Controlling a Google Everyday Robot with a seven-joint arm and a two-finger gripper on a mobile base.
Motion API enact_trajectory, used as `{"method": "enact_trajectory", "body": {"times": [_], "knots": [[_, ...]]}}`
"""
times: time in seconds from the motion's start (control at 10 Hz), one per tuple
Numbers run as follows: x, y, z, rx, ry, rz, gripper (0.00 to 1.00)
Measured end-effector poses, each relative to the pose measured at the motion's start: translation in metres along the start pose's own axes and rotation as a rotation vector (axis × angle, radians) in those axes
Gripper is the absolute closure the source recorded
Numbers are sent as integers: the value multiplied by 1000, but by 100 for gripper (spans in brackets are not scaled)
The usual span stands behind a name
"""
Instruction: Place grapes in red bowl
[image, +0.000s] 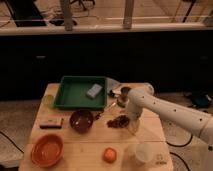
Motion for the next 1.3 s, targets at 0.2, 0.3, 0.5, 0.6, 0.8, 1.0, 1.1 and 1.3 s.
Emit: {"method": "enact_trajectory", "body": {"times": [0.2, 0.3, 0.5, 0.6, 0.8, 1.0, 1.1, 1.3], "knots": [[1, 0, 0, 3, -4, -5, 20], [1, 0, 1, 5, -6, -10, 20], [1, -2, 2, 7, -11, -19, 20], [1, -2, 3, 9, -15, -23, 20], [2, -1, 3, 13, -20, -26, 20], [3, -1, 3, 16, -27, -33, 20], [2, -1, 4, 18, -31, -37, 20], [3, -2, 5, 22, -36, -43, 20]]}}
